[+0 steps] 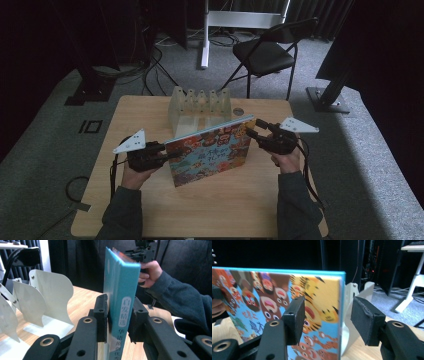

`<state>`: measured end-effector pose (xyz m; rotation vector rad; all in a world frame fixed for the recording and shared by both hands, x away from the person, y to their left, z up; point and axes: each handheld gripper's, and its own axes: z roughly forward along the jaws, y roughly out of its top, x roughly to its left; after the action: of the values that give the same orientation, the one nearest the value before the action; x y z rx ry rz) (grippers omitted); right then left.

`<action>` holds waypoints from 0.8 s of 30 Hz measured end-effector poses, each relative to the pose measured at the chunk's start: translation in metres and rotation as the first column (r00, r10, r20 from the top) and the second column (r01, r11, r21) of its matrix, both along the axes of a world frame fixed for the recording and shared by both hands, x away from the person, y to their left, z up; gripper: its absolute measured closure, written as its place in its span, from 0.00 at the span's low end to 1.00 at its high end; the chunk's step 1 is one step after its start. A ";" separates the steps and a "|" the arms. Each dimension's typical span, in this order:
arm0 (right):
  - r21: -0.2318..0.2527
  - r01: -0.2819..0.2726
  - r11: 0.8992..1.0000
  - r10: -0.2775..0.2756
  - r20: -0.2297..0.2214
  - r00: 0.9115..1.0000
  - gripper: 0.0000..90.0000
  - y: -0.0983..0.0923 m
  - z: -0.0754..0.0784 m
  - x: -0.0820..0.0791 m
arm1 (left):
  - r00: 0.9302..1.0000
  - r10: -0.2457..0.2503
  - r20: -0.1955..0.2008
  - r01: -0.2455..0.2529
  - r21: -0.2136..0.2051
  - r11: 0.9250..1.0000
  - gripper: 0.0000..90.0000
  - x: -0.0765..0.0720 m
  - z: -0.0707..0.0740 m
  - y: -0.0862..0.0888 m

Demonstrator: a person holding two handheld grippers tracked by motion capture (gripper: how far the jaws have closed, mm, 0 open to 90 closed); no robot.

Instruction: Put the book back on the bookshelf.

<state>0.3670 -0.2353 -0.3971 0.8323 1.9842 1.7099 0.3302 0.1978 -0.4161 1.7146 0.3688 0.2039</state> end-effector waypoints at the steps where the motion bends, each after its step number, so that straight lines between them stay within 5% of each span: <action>1: -0.002 0.002 1.000 -0.002 -0.004 1.000 0.49 -0.001 -0.001 0.000 | 1.000 0.000 -0.001 0.000 0.003 1.000 0.79 0.000 -0.001 -0.001; 24: -0.024 0.026 0.999 -0.027 -0.023 0.999 0.49 -0.012 -0.012 0.000 | 0.998 0.036 0.043 -0.037 0.024 0.999 0.76 -0.006 -0.009 -0.018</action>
<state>0.3670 -0.2477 -0.4091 0.8704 1.9952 1.6665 0.3239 0.1802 -0.4247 1.7262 0.3678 0.2718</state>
